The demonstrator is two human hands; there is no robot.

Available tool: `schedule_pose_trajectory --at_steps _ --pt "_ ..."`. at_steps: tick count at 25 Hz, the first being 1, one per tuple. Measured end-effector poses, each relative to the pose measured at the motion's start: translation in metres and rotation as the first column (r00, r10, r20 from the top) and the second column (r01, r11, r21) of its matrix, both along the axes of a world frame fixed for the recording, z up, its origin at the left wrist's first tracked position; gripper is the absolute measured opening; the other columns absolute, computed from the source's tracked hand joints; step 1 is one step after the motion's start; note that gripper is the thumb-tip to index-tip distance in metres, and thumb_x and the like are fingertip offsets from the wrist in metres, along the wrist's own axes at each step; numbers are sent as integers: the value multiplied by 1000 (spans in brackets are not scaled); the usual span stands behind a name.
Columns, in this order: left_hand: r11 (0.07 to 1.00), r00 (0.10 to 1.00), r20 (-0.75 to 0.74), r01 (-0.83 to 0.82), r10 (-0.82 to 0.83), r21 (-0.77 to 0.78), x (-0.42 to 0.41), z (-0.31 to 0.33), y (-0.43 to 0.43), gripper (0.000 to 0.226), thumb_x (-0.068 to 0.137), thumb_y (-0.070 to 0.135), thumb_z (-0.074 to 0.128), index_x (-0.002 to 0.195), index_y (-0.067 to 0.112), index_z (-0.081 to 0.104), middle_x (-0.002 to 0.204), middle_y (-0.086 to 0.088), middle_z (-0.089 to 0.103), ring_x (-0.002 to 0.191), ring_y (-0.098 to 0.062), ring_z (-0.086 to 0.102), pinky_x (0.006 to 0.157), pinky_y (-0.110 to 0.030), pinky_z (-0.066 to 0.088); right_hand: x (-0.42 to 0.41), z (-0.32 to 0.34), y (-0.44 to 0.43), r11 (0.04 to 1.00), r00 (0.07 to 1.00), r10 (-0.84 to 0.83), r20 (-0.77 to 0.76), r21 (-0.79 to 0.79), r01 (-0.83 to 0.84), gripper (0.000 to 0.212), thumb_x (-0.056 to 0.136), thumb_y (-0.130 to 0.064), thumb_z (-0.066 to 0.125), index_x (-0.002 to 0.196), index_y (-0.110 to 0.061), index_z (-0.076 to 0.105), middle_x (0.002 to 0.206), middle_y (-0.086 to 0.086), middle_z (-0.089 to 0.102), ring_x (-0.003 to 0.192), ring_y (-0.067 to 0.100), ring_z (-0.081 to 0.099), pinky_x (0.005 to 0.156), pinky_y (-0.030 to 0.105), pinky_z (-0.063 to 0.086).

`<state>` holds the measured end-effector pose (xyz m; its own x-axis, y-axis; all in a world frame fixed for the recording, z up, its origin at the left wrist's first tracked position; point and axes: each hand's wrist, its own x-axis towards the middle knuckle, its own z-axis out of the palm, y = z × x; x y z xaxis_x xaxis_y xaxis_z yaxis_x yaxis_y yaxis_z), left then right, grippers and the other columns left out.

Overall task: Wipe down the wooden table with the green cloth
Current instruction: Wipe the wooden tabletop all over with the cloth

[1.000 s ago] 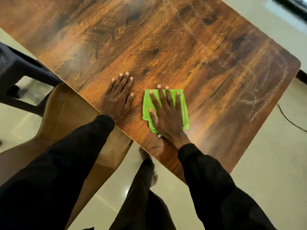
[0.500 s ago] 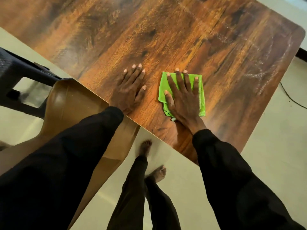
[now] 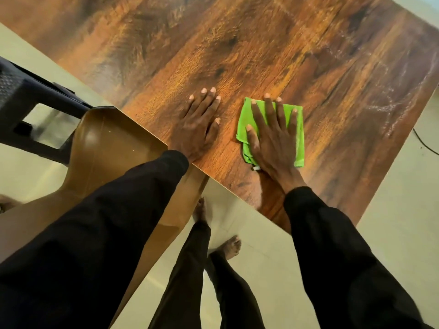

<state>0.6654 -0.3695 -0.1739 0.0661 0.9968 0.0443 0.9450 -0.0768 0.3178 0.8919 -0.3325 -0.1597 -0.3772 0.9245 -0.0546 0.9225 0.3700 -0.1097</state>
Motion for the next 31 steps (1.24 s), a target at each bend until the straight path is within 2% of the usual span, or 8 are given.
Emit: schedule_pose_trajectory --at_steps 4,7,11,17,21,24,27,31 --pt "1000 1000 1 25 -25 -1 -6 2 -1 56 115 34 33 166 11 31 175 -10 23 164 -26 16 135 -47 12 -11 -6 -46 973 974 227 19 -33 -226 68 114 -57 24 175 -26 22 184 10 7 171 35 4 134 67 8" --pt "999 999 -35 0 -1 -37 -26 8 6 60 114 38 27 167 11 27 176 -11 19 165 -28 12 135 -49 10 22 -8 -80 980 979 199 -35 -21 -200 66 115 -56 24 174 -26 26 184 7 9 171 33 4 135 67 7" --pt "987 987 -27 -160 159 -21 -77 10 21 59 113 34 32 165 7 30 175 -14 21 164 -30 15 135 -49 9 -3 -4 -23 998 998 55 -32 3 -55 67 113 -52 29 173 -23 28 183 10 14 170 35 10 134 67 8" --pt "940 944 -9 -330 331 -83 -175 20 51 64 108 38 25 166 10 28 176 -12 19 165 -29 14 135 -46 6 -122 -6 8 908 909 416 -19 -43 -417 67 112 -53 34 173 -26 28 183 9 12 170 36 9 133 67 12" --pt "927 931 2 -363 365 -97 -240 18 58 63 110 39 27 167 12 26 177 -10 17 165 -28 12 135 -46 7 -197 -4 66 955 954 296 -42 1 -296 66 114 -51 30 175 -26 22 184 8 8 171 34 5 135 65 4" --pt "916 919 -24 -394 394 -76 -272 12 66 60 112 35 29 168 13 25 177 -9 16 165 -27 11 135 -43 5 -252 -4 79 896 896 443 -14 -34 -443 67 114 -53 25 175 -27 18 185 8 1 171 33 -2 134 65 4" --pt "911 913 -46 -408 405 -60 -288 7 75 61 112 36 27 168 14 22 178 -8 12 166 -25 8 135 -41 2 -243 -13 42 802 803 596 -25 -29 -596 67 113 -54 28 175 -28 21 184 9 5 171 34 1 134 67 9" --pt "896 897 -64 -441 438 -52 -303 5 89 59 115 34 30 169 14 19 178 -8 10 166 -25 6 135 -41 -1 -209 -14 69 853 852 521 -50 32 -520 66 114 -52 31 173 -25 27 184 7 12 171 32 8 132 70 15"
